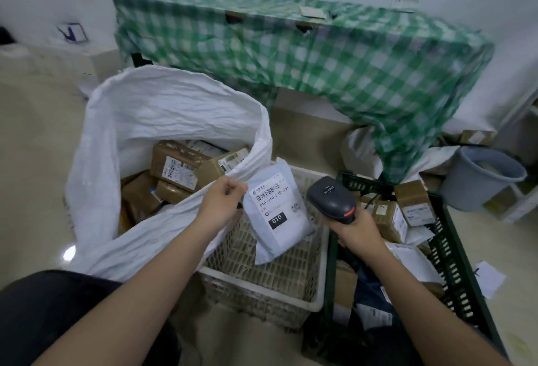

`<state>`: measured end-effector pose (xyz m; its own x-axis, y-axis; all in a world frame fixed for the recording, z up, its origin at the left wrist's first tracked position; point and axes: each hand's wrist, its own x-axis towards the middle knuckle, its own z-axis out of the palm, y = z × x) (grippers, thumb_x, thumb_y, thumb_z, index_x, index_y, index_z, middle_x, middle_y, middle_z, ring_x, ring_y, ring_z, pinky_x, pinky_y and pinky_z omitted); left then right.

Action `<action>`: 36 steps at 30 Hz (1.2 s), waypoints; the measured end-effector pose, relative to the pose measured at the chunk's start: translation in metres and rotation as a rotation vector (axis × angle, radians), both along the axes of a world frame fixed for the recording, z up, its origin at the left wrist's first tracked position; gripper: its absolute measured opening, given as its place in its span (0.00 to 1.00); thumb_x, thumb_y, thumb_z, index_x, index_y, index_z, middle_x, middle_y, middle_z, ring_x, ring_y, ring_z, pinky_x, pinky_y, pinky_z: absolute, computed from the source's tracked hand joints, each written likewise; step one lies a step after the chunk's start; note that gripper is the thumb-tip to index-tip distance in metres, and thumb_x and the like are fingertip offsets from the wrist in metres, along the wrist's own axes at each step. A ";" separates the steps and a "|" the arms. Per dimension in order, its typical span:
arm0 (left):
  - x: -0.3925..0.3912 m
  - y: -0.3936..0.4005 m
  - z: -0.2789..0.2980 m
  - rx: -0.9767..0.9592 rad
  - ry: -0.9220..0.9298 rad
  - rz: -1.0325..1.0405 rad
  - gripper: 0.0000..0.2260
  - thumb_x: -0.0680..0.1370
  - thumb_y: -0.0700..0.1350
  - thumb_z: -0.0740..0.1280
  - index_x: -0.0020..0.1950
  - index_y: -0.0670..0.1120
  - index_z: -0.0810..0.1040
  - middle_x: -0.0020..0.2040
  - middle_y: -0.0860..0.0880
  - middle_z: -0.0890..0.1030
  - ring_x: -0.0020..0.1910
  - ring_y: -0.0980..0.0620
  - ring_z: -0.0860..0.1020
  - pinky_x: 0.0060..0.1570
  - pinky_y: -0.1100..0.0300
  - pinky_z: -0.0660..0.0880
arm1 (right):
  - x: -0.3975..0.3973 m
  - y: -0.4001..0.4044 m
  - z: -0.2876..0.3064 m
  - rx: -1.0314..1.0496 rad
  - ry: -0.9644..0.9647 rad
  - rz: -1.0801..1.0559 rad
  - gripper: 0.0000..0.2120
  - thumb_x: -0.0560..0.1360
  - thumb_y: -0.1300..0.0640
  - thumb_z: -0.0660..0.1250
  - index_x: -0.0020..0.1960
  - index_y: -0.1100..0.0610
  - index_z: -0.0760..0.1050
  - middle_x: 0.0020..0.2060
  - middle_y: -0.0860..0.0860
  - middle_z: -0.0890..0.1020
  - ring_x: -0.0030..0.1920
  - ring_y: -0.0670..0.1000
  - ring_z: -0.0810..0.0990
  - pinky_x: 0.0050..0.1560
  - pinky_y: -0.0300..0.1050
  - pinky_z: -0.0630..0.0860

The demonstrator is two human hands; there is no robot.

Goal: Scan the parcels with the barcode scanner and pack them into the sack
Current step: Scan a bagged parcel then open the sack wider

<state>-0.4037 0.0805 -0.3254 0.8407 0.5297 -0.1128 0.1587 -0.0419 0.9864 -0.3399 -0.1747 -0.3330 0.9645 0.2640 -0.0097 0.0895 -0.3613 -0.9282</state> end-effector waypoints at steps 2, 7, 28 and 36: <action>-0.018 0.020 0.015 0.035 -0.014 0.043 0.09 0.80 0.45 0.65 0.41 0.45 0.71 0.42 0.46 0.79 0.41 0.48 0.79 0.36 0.56 0.79 | -0.007 0.017 0.014 0.002 -0.020 0.015 0.06 0.71 0.62 0.75 0.39 0.55 0.78 0.32 0.54 0.81 0.34 0.49 0.76 0.39 0.45 0.70; -0.062 0.080 0.056 0.068 -0.138 0.237 0.10 0.79 0.45 0.67 0.39 0.45 0.71 0.40 0.43 0.78 0.30 0.46 0.78 0.29 0.54 0.76 | -0.021 0.071 0.044 0.058 -0.054 0.043 0.05 0.72 0.65 0.73 0.44 0.67 0.78 0.35 0.59 0.79 0.38 0.51 0.75 0.36 0.45 0.68; 0.007 0.212 -0.047 0.791 0.337 -0.035 0.20 0.79 0.35 0.61 0.71 0.46 0.69 0.68 0.43 0.72 0.64 0.43 0.73 0.60 0.54 0.69 | 0.039 0.182 -0.006 0.005 -0.003 -0.008 0.17 0.71 0.60 0.75 0.39 0.72 0.72 0.29 0.59 0.74 0.33 0.51 0.70 0.37 0.47 0.66; -0.002 0.213 -0.051 0.638 0.356 -0.042 0.17 0.81 0.42 0.61 0.71 0.44 0.71 0.70 0.44 0.73 0.65 0.44 0.73 0.61 0.57 0.69 | 0.044 0.186 -0.013 0.016 -0.042 0.050 0.17 0.70 0.61 0.75 0.43 0.74 0.73 0.34 0.71 0.75 0.34 0.51 0.71 0.38 0.47 0.66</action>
